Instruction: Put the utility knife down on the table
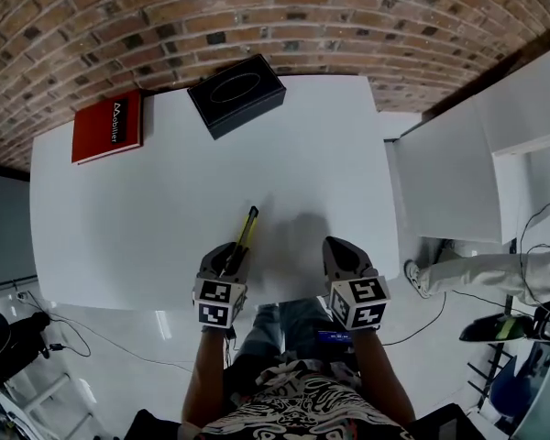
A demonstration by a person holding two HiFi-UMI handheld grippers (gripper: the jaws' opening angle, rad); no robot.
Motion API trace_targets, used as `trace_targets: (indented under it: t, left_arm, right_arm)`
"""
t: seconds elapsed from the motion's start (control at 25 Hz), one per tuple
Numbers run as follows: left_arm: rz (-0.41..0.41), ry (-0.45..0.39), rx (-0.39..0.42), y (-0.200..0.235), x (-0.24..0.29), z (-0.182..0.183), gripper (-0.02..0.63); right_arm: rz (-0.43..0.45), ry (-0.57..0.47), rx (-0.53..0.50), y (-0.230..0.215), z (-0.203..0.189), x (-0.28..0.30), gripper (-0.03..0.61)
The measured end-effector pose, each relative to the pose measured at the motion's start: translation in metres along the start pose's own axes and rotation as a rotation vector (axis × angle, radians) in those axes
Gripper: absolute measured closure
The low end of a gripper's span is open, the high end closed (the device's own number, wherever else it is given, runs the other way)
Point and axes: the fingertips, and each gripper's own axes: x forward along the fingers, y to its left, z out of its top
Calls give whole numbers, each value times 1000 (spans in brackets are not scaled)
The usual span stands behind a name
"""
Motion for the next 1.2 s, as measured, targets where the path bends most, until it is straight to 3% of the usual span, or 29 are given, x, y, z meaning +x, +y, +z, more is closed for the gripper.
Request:
trace_targets:
  t: [0.8,1.2]
  left_arm:
    - [13,83,-5,-3,28,-18,488]
    - [32,7,-9,-8,20,8,482]
  right_arm:
    - [-16,-13,42,-25,0,-6,577]
    - [-21,-77,31,-27,17,-21,578]
